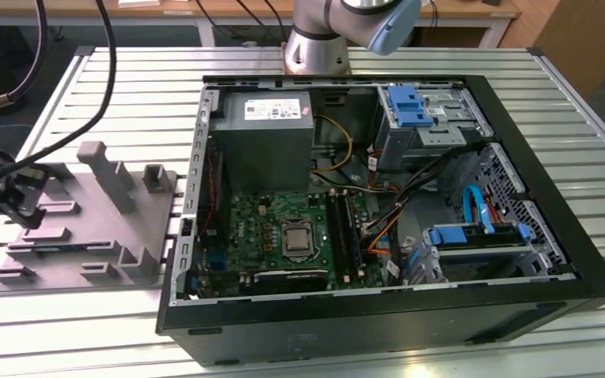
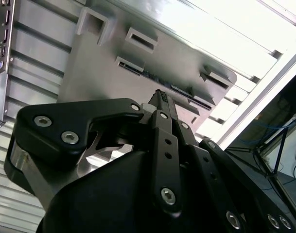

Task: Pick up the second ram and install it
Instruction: 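Reach for the second ram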

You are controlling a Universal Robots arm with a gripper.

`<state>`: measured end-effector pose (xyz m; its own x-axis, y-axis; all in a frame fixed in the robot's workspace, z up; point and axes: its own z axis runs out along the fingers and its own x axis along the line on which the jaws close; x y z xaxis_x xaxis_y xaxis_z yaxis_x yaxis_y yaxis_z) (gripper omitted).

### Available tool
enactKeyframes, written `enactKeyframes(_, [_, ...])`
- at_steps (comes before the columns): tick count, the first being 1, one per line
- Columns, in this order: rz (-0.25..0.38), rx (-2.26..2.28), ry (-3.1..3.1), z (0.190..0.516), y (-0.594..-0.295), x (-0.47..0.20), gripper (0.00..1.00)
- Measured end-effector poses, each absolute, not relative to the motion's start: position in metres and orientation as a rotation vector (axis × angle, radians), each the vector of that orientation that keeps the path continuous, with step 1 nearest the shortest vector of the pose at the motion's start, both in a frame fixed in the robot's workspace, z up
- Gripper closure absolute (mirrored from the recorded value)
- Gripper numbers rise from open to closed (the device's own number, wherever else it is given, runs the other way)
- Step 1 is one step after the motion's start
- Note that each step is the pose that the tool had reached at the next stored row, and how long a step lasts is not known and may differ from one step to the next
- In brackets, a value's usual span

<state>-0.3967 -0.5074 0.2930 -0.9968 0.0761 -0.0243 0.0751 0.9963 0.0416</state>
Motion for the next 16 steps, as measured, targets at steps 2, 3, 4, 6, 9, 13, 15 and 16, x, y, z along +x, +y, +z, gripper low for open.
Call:
enactKeyframes(2, [0.063, 0.118, 3.113, 0.290, -0.507, -0.397, 0.90])
enactKeyframes(3, [0.063, 0.118, 3.113, 0.288, -0.507, -0.397, 0.90])
enactKeyframes(4, [0.063, 0.118, 3.113, 0.287, -0.507, -0.397, 0.90])
enactKeyframes(6, [0.063, 0.118, 3.113, 0.284, -0.507, -0.397, 0.90])
enactKeyframes(9, [0.063, 0.118, 3.113, 0.280, -0.508, -0.397, 0.90])
enactKeyframes(13, [0.063, 0.118, 3.113, 0.275, -0.508, -0.397, 0.90])
enactKeyframes(15, [0.063, 0.118, 3.113, 0.273, -0.508, -0.397, 0.90])
enactKeyframes(16, [0.063, 0.118, 3.113, 0.271, -0.508, -0.397, 0.90])
